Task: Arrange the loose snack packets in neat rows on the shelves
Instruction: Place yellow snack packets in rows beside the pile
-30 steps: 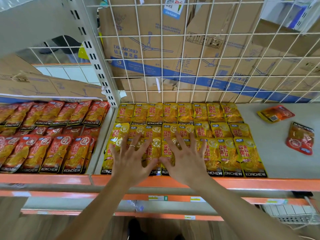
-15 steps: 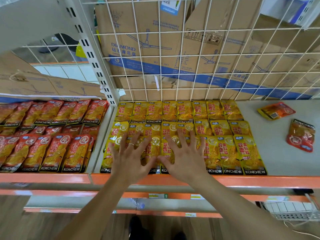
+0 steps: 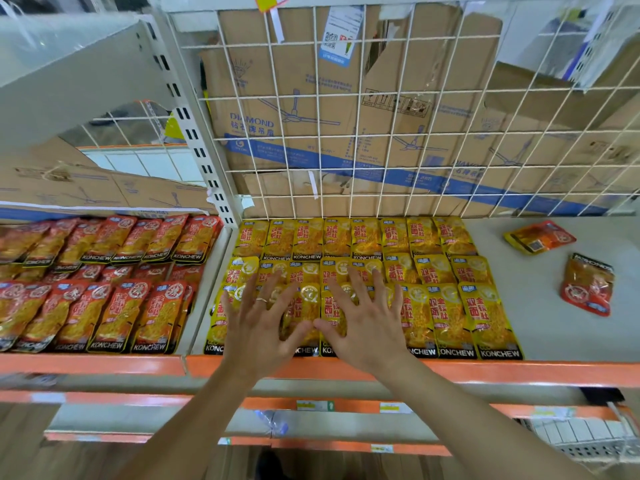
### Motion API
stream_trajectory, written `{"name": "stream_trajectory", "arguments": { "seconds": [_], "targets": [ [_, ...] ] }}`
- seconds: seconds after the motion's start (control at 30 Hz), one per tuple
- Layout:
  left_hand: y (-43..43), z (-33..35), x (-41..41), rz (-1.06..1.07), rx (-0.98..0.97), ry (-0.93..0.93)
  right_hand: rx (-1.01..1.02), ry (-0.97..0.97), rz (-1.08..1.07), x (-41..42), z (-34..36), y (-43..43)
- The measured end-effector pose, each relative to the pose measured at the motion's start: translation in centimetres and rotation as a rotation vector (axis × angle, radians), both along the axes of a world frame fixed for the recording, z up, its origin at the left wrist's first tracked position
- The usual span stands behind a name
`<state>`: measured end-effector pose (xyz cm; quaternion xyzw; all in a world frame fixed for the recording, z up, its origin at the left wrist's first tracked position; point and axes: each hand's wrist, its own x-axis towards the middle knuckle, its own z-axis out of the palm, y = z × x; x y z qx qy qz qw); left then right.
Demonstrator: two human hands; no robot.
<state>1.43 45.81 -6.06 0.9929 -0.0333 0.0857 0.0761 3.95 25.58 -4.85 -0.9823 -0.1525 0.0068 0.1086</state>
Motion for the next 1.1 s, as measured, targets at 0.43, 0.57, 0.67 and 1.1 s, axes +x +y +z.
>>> {"name": "stream_trajectory", "arguments": {
  "seconds": [0.43, 0.57, 0.67, 1.1],
  "targets": [
    [3.0, 3.9, -3.7, 0.153, -0.032, -0.158, 0.127, -0.182, 0.14, -0.2, 5.1, 2.8],
    [5.5, 5.5, -6.2, 0.256, -0.044, -0.155, 0.181, -0.184, 0.258, -1.4, 7.2, 6.6],
    [8.1, 6.8, -8.2, 0.323, -0.052, -0.177, 0.204, -0.229, 0.344, -2.3, 9.1, 9.8],
    [23.4, 9.8, -20.8, 0.544, -0.11, -0.266, 0.12, -0.303, 0.615, -11.1, 11.2, 26.7]
  ]
}}
